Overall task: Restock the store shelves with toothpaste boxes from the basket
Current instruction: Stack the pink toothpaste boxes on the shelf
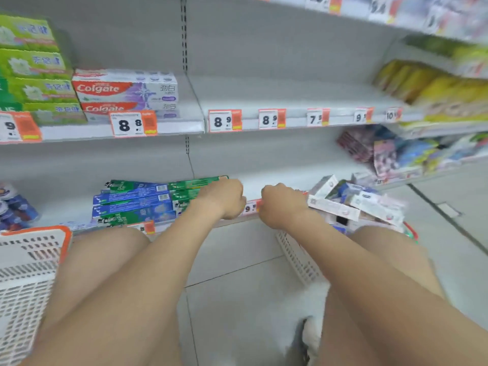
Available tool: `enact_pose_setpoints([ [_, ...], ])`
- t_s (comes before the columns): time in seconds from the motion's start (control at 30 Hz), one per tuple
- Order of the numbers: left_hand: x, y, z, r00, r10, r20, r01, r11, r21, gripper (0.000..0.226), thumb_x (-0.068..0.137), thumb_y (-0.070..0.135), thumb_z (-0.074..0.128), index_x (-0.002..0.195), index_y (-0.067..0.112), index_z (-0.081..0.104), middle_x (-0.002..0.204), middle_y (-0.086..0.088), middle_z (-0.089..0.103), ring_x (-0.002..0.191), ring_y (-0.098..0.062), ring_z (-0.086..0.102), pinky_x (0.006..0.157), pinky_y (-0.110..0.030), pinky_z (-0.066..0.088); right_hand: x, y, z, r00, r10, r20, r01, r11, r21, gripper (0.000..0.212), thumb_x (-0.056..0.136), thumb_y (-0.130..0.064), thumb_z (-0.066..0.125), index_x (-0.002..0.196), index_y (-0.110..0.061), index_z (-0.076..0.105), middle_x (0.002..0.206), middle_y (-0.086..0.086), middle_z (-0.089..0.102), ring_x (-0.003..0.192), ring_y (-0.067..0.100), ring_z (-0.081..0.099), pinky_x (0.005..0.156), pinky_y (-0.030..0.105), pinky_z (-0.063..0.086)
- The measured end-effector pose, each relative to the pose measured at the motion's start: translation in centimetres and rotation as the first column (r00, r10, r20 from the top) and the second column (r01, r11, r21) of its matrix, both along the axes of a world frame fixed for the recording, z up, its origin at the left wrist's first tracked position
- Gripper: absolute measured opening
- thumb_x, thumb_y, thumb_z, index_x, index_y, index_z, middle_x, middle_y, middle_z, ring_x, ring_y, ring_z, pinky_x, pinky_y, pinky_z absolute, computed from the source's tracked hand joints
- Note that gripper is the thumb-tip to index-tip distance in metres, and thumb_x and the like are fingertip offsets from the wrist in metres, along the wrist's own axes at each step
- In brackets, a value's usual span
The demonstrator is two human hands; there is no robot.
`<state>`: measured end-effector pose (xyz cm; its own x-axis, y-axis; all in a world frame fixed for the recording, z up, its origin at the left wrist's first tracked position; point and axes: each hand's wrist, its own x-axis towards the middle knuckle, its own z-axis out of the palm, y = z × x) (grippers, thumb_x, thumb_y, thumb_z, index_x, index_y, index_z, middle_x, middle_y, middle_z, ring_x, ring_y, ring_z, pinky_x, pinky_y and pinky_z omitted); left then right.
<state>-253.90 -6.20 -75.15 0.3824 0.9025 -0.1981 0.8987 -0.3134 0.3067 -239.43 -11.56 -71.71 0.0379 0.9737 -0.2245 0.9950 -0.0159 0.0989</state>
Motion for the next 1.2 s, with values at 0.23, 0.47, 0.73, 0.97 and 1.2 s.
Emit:
enact_pose_setpoints([
  [0.23,11.6,-0.4,-6.2,0.994,-0.083,0.068,0.092,0.987,-0.130,0.030,0.101,0.040,0.047,0.083,0.018,0.056,0.111,-0.015,0.071,0.098,-0.036,0.065,0.071,-0.035,0.044,11.2,-0.1,-2.0,0.992,-0.045,0.114,0.057,0.993,-0.106,0.035,0.098,-0.023,0.053,0.131,-0.015,0.060,0.131,0.008,0.061,0.121,0.031,0.063,0.086,0.038,0.051],
  [0.47,20.6,-2.6,-12.8,0.972,0.087,0.220,0.004,0.924,-0.381,0.010,0.101,0.030,0.048,0.099,0.022,0.054,0.118,-0.011,0.067,0.112,-0.040,0.063,0.082,-0.036,0.049,19.1,3.4,-5.4,0.996,-0.018,0.086,0.049,0.927,-0.372,0.015,0.100,-0.021,0.053,0.113,-0.014,0.054,0.109,0.003,0.058,0.100,0.029,0.062,0.086,0.042,0.055],
  [0.73,26.2,-0.9,-16.9,0.968,0.206,0.141,-0.094,0.823,-0.560,0.031,0.103,0.015,0.039,0.125,0.005,0.058,0.118,-0.025,0.066,0.111,-0.045,0.065,0.073,-0.033,0.042,21.2,5.5,-8.8,0.994,0.107,0.019,-0.092,0.922,-0.377,0.033,0.097,-0.018,0.059,0.129,-0.014,0.060,0.124,0.007,0.064,0.114,0.030,0.065,0.080,0.036,0.043],
  [0.97,27.8,-0.3,-18.4,0.902,0.387,0.190,-0.241,0.818,-0.523,0.011,0.087,0.014,0.045,0.092,0.018,0.053,0.091,-0.015,0.074,0.068,-0.031,0.074,0.063,-0.042,0.063,24.4,7.0,-9.7,0.939,0.331,-0.093,-0.343,0.921,-0.184,0.036,0.099,-0.027,0.057,0.132,-0.012,0.060,0.125,0.008,0.066,0.111,0.029,0.067,0.076,0.037,0.049],
  [1.2,25.5,-0.4,-17.7,0.872,0.429,0.235,-0.333,0.872,-0.358,0.021,0.091,0.010,0.046,0.103,0.027,0.050,0.081,-0.003,0.061,0.062,-0.033,0.068,0.041,-0.029,0.051,24.5,8.3,-7.1,0.892,0.405,-0.201,-0.422,0.905,-0.051,0.015,0.098,-0.025,0.053,0.108,-0.016,0.058,0.099,0.008,0.050,0.093,0.034,0.060,0.072,0.036,0.041],
])
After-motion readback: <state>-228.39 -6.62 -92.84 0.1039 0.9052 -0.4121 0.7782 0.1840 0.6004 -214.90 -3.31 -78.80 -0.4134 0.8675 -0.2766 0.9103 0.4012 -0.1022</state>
